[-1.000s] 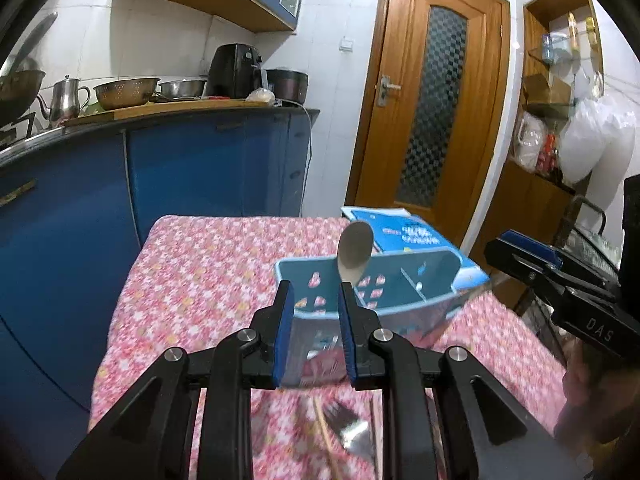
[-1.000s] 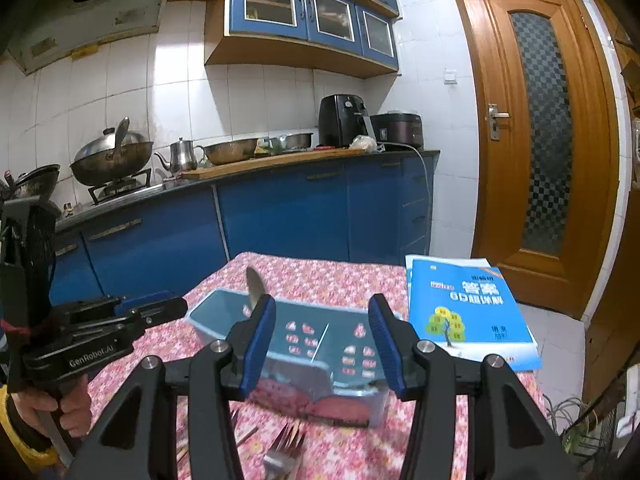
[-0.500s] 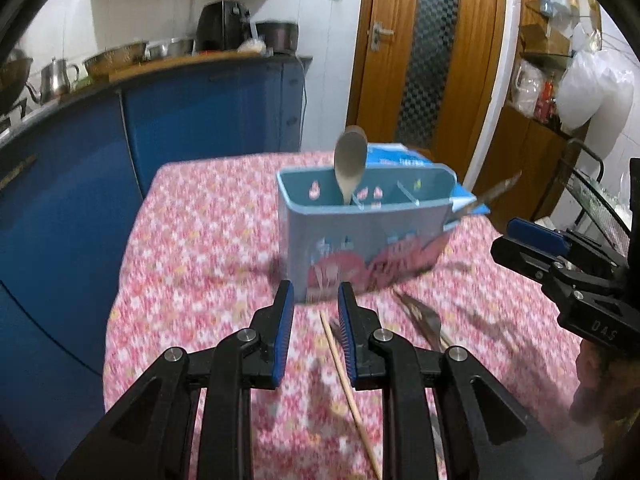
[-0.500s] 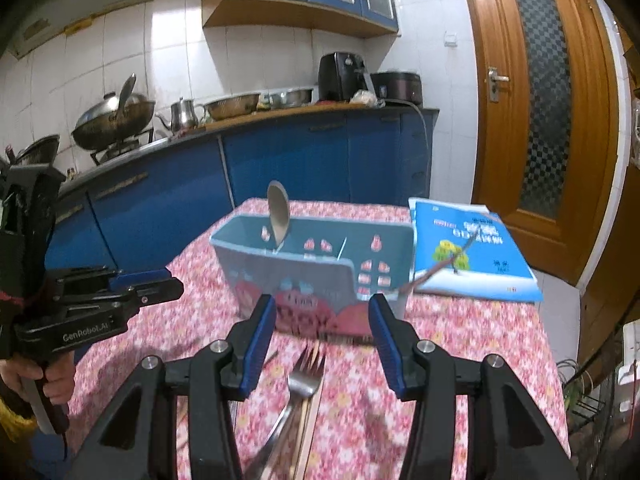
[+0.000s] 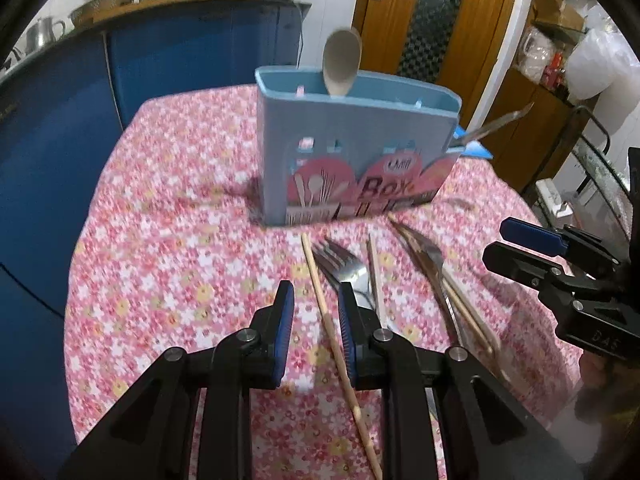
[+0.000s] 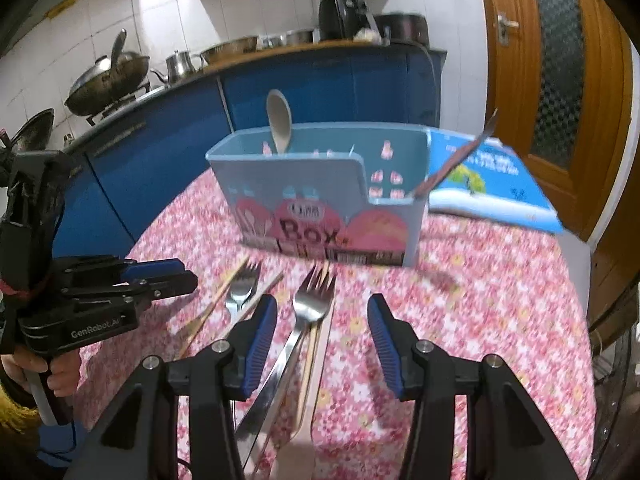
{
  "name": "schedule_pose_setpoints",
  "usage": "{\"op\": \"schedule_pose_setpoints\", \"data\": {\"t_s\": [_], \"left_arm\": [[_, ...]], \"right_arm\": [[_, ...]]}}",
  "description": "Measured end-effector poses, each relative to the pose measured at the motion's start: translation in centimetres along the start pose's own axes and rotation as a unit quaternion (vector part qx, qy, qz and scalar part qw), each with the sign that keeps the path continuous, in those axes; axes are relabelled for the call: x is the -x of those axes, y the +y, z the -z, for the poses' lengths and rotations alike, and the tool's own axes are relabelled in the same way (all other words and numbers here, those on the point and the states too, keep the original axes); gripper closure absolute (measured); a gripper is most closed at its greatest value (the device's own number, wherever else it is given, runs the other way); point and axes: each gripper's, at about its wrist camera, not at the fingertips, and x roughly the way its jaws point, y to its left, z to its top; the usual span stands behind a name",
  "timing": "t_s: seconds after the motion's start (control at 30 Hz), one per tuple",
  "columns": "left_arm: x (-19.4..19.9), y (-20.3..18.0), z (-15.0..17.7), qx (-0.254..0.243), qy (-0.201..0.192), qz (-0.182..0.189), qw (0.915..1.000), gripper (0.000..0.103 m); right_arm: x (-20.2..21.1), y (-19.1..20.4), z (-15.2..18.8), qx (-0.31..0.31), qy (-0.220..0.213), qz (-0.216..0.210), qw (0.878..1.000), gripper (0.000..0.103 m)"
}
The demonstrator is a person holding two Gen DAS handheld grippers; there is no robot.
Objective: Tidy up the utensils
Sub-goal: 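Grasp a wooden chopstick with the left tool while the right tool reaches a silver fork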
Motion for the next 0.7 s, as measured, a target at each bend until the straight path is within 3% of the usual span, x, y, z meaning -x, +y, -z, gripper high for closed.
{"op": "schedule_pose_setpoints", "data": {"t_s": [0.27,0.47,0.7], "left_arm": [[-1.2,0.5,0.3,0.019,0.036,0.009,0.9991,0.081],[-2.6,0.5,0.2,0.029,0.068,0.021,0.9970,0.081],[-3.9,-0.2,-0.5,0.021,0.085,0.009,0.9962,0.081]], "right_arm": [[-2.2,-0.1,0.4,-0.023,0.061,-0.036,0.997,0.062],[-3.5,0.2,0.1,-0.023,0.081,-0.038,0.996,0.063],[-5.1,0.8,-0.5,-0.012,0.105,-0.036,0.994,0.064]]}}
